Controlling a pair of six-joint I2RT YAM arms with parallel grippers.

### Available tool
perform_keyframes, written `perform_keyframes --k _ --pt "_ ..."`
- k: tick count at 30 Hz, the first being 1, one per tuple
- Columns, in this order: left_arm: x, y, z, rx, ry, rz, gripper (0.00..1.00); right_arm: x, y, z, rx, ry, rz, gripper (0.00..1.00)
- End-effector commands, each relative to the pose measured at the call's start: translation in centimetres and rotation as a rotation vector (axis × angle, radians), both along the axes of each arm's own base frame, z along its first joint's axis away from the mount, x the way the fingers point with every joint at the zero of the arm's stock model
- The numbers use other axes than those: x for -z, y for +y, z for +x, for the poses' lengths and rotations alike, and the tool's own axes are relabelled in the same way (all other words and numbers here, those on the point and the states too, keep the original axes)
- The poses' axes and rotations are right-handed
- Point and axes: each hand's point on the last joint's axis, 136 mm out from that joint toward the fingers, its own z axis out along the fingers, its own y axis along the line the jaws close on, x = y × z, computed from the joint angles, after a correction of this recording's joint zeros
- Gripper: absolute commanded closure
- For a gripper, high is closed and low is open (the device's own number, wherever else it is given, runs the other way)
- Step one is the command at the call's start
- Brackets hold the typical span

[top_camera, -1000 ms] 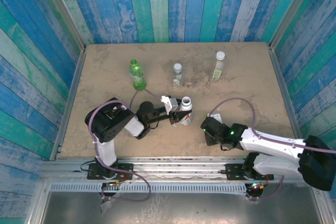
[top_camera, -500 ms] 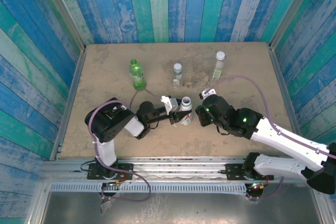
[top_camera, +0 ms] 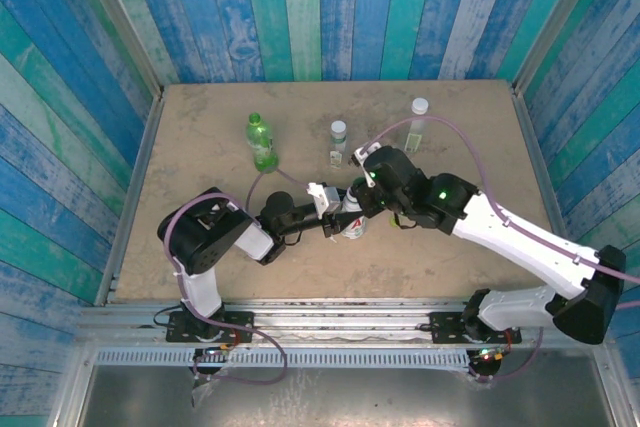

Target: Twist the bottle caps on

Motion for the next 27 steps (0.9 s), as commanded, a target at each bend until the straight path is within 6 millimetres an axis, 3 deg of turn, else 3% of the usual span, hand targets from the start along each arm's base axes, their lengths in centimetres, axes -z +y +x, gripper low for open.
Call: perform_keyframes --k 1,18,27 --pt "1.9 0.1 -0.6 0.017 0.049 0.071 0.47 0.6 0.3 -0.5 -0.045 0.048 -0.021 0.58" --pt "2.4 0.0 -0.7 0.027 0.050 0.085 0.47 2.7 -0.1 0.0 -0.073 0.144 -0.123 0.58" --pt "2.3 0.0 -0.5 0.023 0.054 0.082 0.48 4.2 -0.2 -1.6 -0.205 0.254 -0.253 0.57"
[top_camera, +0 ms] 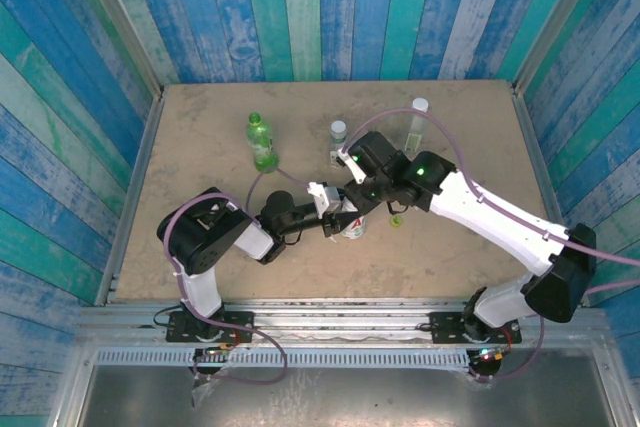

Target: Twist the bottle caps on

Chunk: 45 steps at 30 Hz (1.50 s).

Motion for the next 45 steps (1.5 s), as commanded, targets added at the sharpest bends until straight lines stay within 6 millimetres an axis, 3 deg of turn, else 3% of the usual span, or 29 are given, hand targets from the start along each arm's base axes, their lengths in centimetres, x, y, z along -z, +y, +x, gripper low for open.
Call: perform_keyframes --k 1,6,9,14,17,20,26,34,40,43,45 --pt "2.2 0.1 -0.5 0.017 0.053 0.077 0.48 2.2 -1.3 -1.9 -0.077 0.108 -0.120 0.58" --pt "2.3 0.2 -0.5 0.014 0.052 0.080 0.48 2.5 -1.2 -2.0 -0.089 0.127 -0.143 0.58" --pt "2.4 0.2 -0.5 0.013 0.052 0.083 0.48 1.6 -1.3 -1.7 -0.075 0.096 -0.125 0.56" --pt "2.4 0.2 -0.6 0.013 0.054 0.086 0.48 -0.9 -1.5 -0.8 -0.034 0.005 -0.065 0.36" --pt "2.4 0.2 -0.5 0.012 0.052 0.086 0.48 -2.3 -1.3 -0.5 -0.013 -0.047 0.011 0.32" --pt "2.3 0.1 -0.5 0.015 0.052 0.080 0.48 -2.3 -1.4 0.1 0.026 -0.054 0.091 0.32" --pt "2.3 0.2 -0.5 0.013 0.051 0.082 0.48 -1.4 -1.1 0.7 0.042 0.022 0.235 0.55" --pt "2.4 0.2 -0.6 0.013 0.052 0.086 0.47 1.3 -1.8 0.3 0.039 0.129 0.233 0.70" --pt "2.5 0.2 -0.4 0.008 0.058 0.086 0.48 2.4 -1.9 -2.4 0.010 0.236 0.291 0.78" --pt "2.5 0.1 -0.4 0.012 0.061 0.083 0.48 2.4 -1.9 -4.1 -0.014 0.257 0.328 0.88" --pt "2.5 0.1 -0.5 0.016 0.063 0.078 0.48 2.0 -1.8 -5.0 -0.028 0.259 0.358 0.88"
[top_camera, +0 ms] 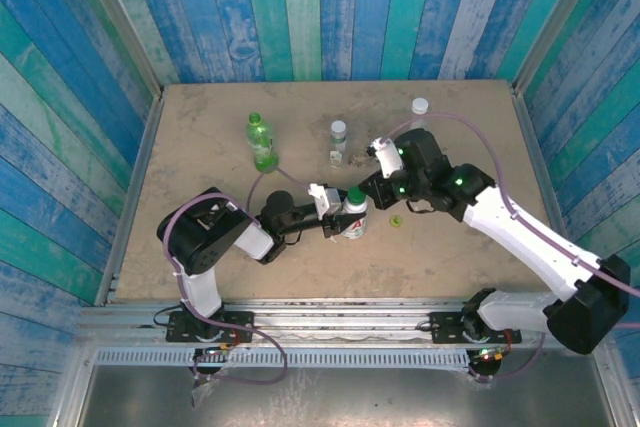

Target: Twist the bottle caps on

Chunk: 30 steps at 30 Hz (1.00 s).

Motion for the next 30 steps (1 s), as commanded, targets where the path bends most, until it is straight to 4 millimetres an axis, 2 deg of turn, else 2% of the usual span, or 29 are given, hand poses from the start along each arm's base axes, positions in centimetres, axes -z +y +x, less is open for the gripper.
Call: perform_keyframes --k 1,4,6,11,14,19,22,25,30 --pt "2.5 0.2 -0.2 -0.004 0.085 0.074 0.48 2.7 0.0 -5.0 -0.095 0.179 0.000 0.88" --pt "2.6 0.2 -0.2 -0.003 0.084 0.077 0.48 1.6 -0.3 -5.3 -0.084 0.153 0.022 0.86" --pt "2.5 0.1 -0.2 -0.002 0.083 0.074 0.48 0.6 -0.6 -4.9 -0.065 0.111 0.027 0.85" --pt "2.6 0.2 -0.2 -0.002 0.081 0.078 0.47 -1.6 -1.4 -2.2 0.027 -0.007 0.022 0.75" --pt "2.6 0.2 -0.3 0.002 0.081 0.078 0.47 -2.0 -1.1 -0.5 0.046 -0.028 0.043 0.66" --pt "2.6 0.2 -0.3 0.002 0.078 0.081 0.47 -1.9 -0.3 1.7 0.019 0.008 0.047 0.70" --pt "2.7 0.2 -0.2 0.000 0.078 0.085 0.47 -1.2 0.4 1.7 -0.025 0.051 0.039 0.70" --pt "2.7 0.2 -0.2 0.000 0.078 0.086 0.47 -0.2 0.7 0.6 -0.078 0.101 0.034 0.72" --pt "2.5 0.2 -0.2 -0.005 0.072 0.089 0.47 1.5 0.3 -2.1 -0.093 0.158 0.050 0.78"
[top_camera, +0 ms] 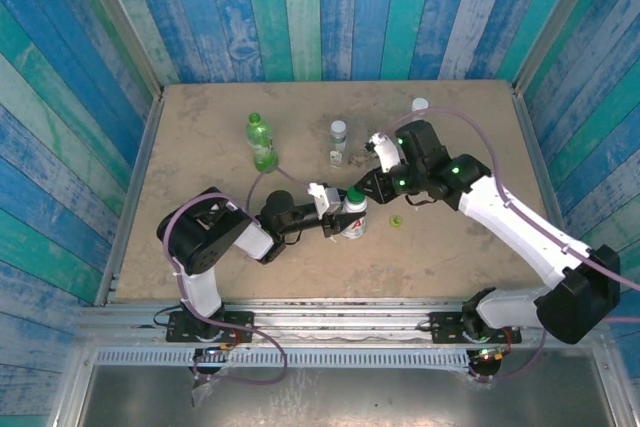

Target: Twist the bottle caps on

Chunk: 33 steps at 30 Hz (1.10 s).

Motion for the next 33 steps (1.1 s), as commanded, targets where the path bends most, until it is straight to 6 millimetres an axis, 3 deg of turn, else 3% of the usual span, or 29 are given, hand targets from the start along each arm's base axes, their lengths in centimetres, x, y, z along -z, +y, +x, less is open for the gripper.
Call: perform_keyframes --k 1,5,9,14,22,27,33 --pt "2.3 0.2 -0.3 0.000 0.065 0.084 0.47 1.4 -0.3 -3.6 -0.059 0.080 0.011 0.79" --pt "2.4 0.3 -0.2 -0.011 0.054 0.102 0.47 1.4 0.0 -5.7 -0.103 0.087 0.021 0.79" --pt "2.3 0.6 -0.2 -0.024 0.042 0.127 0.47 0.3 -0.7 -5.5 -0.079 0.017 0.008 0.76" --pt "1.9 0.9 -0.5 -0.025 0.012 0.147 0.46 -1.3 -1.7 -4.5 -0.145 -0.187 -0.061 0.53" --pt "1.6 0.7 -2.0 0.056 0.001 0.131 0.46 -1.9 -0.3 -6.2 -0.643 -0.612 -0.135 0.18" --pt "1.8 0.6 -2.3 0.083 -0.004 0.139 0.46 -1.7 0.2 -4.9 -0.751 -0.618 -0.143 0.22" --pt "2.0 0.5 -2.4 0.092 -0.003 0.143 0.45 -1.0 0.8 -3.8 -0.819 -0.533 -0.148 0.35"
